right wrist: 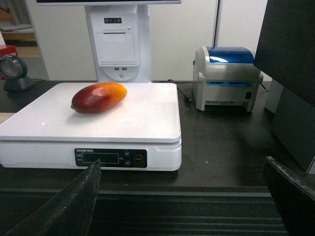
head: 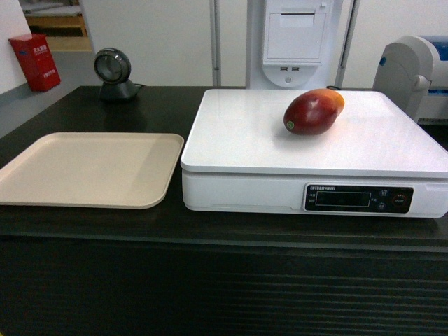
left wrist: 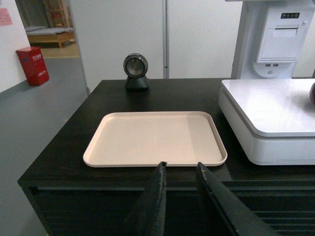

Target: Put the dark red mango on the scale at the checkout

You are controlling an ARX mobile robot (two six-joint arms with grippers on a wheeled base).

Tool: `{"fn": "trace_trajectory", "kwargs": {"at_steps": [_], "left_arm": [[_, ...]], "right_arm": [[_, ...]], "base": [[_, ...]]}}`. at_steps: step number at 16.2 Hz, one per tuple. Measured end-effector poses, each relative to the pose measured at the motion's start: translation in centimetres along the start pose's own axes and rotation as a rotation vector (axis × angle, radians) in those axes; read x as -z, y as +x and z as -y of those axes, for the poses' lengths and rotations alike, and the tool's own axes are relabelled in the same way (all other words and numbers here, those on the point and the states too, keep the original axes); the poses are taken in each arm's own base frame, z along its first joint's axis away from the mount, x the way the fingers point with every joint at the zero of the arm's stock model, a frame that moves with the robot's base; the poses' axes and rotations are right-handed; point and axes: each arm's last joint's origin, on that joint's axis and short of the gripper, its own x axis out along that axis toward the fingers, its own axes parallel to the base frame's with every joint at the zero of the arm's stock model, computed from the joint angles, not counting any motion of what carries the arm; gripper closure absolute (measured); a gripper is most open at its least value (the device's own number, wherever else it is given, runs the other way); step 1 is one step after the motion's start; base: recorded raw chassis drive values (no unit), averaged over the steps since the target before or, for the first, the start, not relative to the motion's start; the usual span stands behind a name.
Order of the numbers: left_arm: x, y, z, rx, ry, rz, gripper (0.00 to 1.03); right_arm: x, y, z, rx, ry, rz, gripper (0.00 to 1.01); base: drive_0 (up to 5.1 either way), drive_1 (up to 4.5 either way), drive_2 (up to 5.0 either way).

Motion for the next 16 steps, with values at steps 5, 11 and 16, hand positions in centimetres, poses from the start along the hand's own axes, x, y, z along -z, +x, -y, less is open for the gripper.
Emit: {"fn": "trace_trajectory", "kwargs": {"at_steps": [5, 11, 16], "left_arm": [[-0.01, 0.0, 0.0, 0.0, 0.0, 0.0, 0.27], [0.0, 0.0, 0.0, 0.0, 0.0, 0.0, 0.05], [0.0, 0.0, 0.0, 0.0, 0.0, 0.0, 0.05]], "right_arm": [[0.0, 0.0, 0.0, 0.0, 0.0, 0.0, 0.03], [0.0, 0.0, 0.0, 0.0, 0.0, 0.0, 0.03], [0.0, 0.0, 0.0, 0.0, 0.0, 0.0, 0.03]], "base": [[0.0, 0.0, 0.0], [0.0, 0.0, 0.0], [0.0, 0.0, 0.0]]}}
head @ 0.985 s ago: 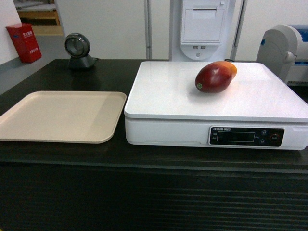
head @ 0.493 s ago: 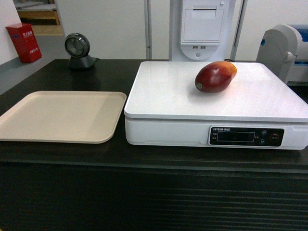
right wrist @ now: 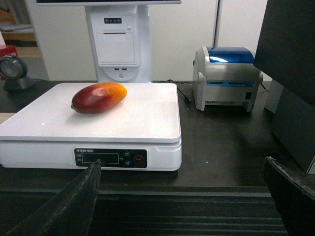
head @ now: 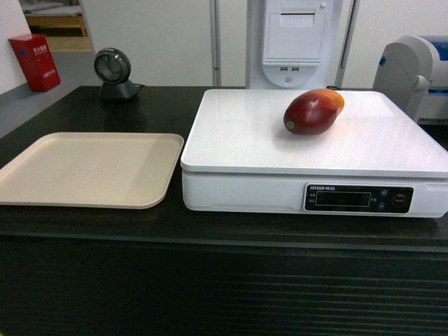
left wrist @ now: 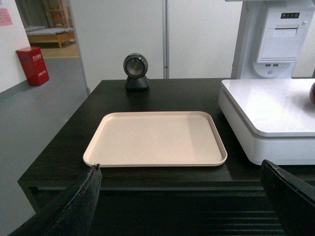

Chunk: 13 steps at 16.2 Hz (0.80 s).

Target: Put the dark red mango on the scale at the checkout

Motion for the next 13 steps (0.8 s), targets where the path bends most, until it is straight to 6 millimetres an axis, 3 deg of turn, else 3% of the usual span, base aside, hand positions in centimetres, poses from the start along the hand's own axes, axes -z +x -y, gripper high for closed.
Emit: {"fn": "trace_trajectory", "kwargs": {"at_steps": [13], "left_arm": [[0.0, 0.0, 0.0, 0.0, 0.0, 0.0, 0.05]], "right_arm": [[0.0, 0.0, 0.0, 0.0, 0.0, 0.0, 0.03]], "base": [[0.0, 0.0, 0.0]]}}
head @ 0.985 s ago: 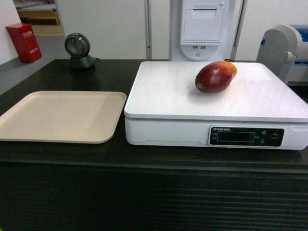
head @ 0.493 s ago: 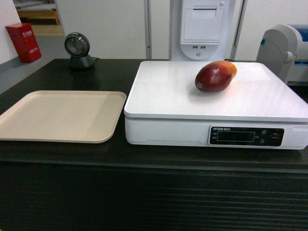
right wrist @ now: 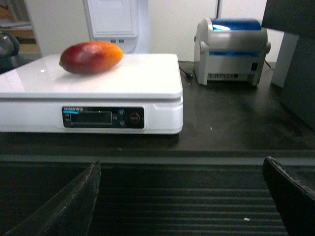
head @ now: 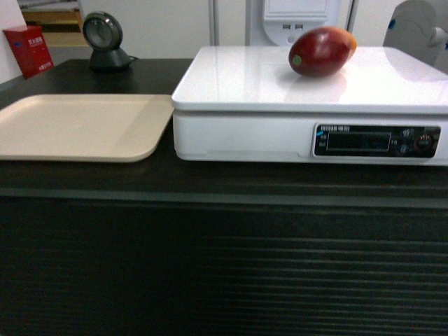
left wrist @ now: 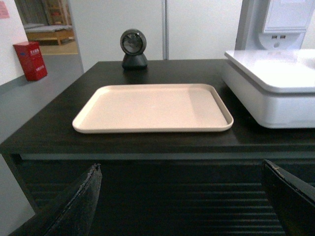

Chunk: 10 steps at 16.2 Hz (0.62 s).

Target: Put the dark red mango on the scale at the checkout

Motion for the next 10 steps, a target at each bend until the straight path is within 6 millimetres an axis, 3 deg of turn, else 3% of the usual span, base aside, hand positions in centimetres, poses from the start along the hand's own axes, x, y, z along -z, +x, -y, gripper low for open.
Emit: {"fn": "trace_trajectory", "kwargs": {"at_steps": [10], "left_arm": [[0.0, 0.0, 0.0, 0.0, 0.0, 0.0, 0.05]], "right_arm": [[0.0, 0.0, 0.0, 0.0, -0.001, 0.0, 0.03]], "base": [[0.0, 0.0, 0.0]]}}
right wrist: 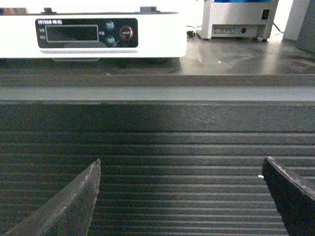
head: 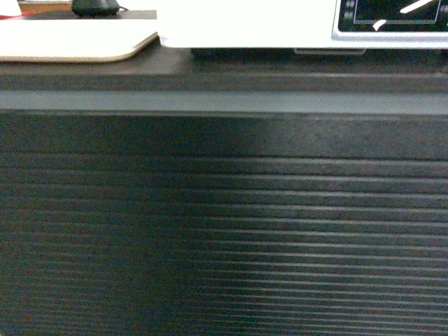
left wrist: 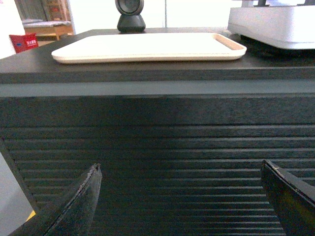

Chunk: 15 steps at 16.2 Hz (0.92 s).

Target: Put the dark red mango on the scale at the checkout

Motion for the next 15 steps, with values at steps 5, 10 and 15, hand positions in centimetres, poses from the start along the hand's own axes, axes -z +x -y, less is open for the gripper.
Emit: {"fn": "trace_trajectory", "kwargs": {"at_steps": [5, 10, 15], "left_arm": [[0.01, 0.0, 0.0, 0.0, 0.0, -0.001, 0.05], [0.04, 0.0, 0.0, 0.0, 0.0, -0.004, 0.05], [0.02, 0.0, 0.0, 0.0, 0.0, -0.002, 0.05]], "right_arm": [[0.0, 0.0, 0.0, -0.001, 0.0, 0.0, 0.03], [0.02, 0.0, 0.0, 0.0, 0.0, -0.002, 0.03], [0.01, 0.0, 0.0, 0.0, 0.0, -0.001, 0.03]], "base": [[0.0, 0.0, 0.0], [0.0, 0.0, 0.0], [0.0, 0.0, 0.0]]}}
